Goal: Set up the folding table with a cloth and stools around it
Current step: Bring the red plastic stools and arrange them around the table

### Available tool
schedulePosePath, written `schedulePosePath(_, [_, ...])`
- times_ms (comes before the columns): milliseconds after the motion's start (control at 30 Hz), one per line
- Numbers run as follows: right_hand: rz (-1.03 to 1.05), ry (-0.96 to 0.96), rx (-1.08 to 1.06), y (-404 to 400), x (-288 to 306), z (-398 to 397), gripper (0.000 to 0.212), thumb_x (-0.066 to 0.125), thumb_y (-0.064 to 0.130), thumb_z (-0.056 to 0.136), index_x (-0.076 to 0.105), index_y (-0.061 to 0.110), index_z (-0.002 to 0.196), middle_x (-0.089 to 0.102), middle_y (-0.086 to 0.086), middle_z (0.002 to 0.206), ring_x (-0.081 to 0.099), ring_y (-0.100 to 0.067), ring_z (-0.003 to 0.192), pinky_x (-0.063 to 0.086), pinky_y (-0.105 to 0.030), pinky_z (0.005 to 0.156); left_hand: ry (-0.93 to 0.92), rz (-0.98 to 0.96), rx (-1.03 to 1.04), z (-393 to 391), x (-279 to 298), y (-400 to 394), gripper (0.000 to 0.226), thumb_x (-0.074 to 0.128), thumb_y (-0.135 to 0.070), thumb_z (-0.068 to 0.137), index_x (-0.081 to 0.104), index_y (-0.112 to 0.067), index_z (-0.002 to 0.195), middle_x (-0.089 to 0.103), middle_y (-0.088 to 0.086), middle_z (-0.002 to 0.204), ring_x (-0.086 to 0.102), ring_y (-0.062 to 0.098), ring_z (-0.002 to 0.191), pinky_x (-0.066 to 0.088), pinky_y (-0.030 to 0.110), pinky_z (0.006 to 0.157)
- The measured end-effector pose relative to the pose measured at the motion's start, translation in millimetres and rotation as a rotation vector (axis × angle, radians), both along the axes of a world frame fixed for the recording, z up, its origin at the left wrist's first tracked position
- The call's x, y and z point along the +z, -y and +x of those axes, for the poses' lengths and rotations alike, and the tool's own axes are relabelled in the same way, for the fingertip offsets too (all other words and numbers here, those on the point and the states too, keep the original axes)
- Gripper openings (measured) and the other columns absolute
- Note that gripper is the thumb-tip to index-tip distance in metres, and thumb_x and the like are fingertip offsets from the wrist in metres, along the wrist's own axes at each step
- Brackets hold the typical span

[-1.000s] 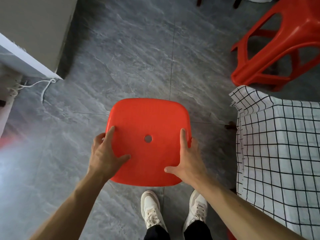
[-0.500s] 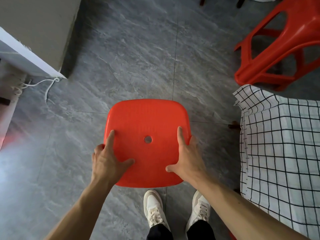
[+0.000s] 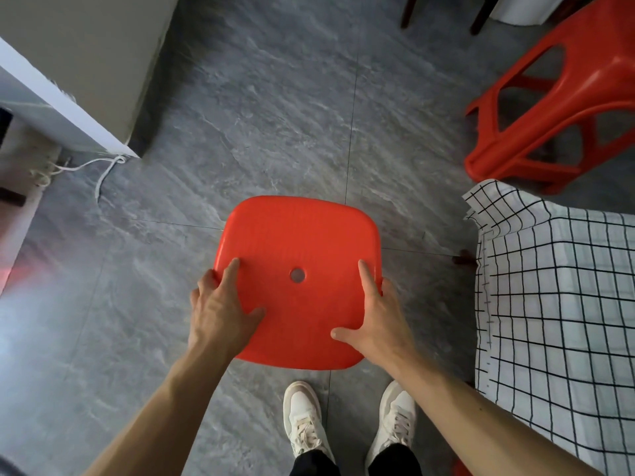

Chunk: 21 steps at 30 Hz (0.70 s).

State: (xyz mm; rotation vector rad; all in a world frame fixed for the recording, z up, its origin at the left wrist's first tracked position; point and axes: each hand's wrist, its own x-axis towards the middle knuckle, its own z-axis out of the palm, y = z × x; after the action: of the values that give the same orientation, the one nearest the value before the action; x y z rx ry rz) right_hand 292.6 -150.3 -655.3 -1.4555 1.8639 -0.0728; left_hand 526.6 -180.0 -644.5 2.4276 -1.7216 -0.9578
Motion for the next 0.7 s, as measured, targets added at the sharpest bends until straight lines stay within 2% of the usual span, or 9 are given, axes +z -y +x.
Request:
schedulePosePath(133, [-0.07,-0.005,0.019,8,25,-8,0.112,0.077,0.049,0.075,0.0,0.032,0.154,0.012,-0.016,0.157,0.015,-0.029,0.146,0.022,-0.04,0.117,-0.01,-0.068,-0.004,-9,17,0,0.094,0.074,-0.038,0.077,0.018,-0.028,0.151,0.03,0.015,0.15,0.034,0.038,0.129,0.034,0.047,0.106])
schedulePosePath(233, [-0.108,-0.006,0.028,18,59,-16,0.102,0.074,0.048,0.08,0.007,0.031,0.155,0.009,-0.013,0.159,0.013,-0.026,0.147,0.022,-0.038,0.117,-0.04,-0.099,-0.019,-14,41,3,0.094,0.073,-0.042,0.078,0.017,-0.028,0.152,0.03,0.015,0.15,0.033,0.038,0.13,0.033,0.047,0.107])
schedulePosePath(333, [-0.132,-0.054,0.051,29,100,-24,0.095,0.067,0.055,0.082,0.011,0.027,0.154,0.024,-0.012,0.155,0.021,-0.025,0.144,0.026,-0.04,0.117,-0.052,-0.105,-0.059,-21,78,12,0.088,0.07,-0.047,0.079,0.023,-0.029,0.151,0.028,0.015,0.152,0.029,0.036,0.134,0.033,0.047,0.108])
schedulePosePath(400, [-0.151,-0.102,0.078,36,133,-29,0.089,0.06,0.057,0.086,0.014,0.023,0.154,0.04,-0.009,0.146,0.032,-0.024,0.137,0.03,-0.038,0.113,-0.066,-0.145,-0.068,-24,107,18,0.084,0.068,-0.049,0.08,0.027,-0.028,0.149,0.03,0.013,0.152,0.03,0.035,0.134,0.034,0.047,0.108])
schedulePosePath(467, [-0.182,-0.143,0.114,44,169,-32,0.082,0.055,0.057,0.089,0.019,0.021,0.153,0.047,-0.007,0.139,0.037,-0.024,0.132,0.032,-0.038,0.111,-0.072,-0.207,-0.076,-26,141,25,0.079,0.068,-0.045,0.081,0.031,-0.028,0.148,0.031,0.012,0.151,0.03,0.034,0.134,0.035,0.046,0.108])
schedulePosePath(700, [-0.298,-0.2,0.209,55,318,-36,0.072,0.053,0.054,0.092,0.03,0.018,0.15,0.042,-0.005,0.141,0.035,-0.022,0.133,0.032,-0.036,0.108,-0.06,-0.297,-0.151,-32,281,40,0.068,0.067,-0.044,0.082,0.04,-0.026,0.143,0.037,0.01,0.149,0.032,0.033,0.134,0.036,0.045,0.108])
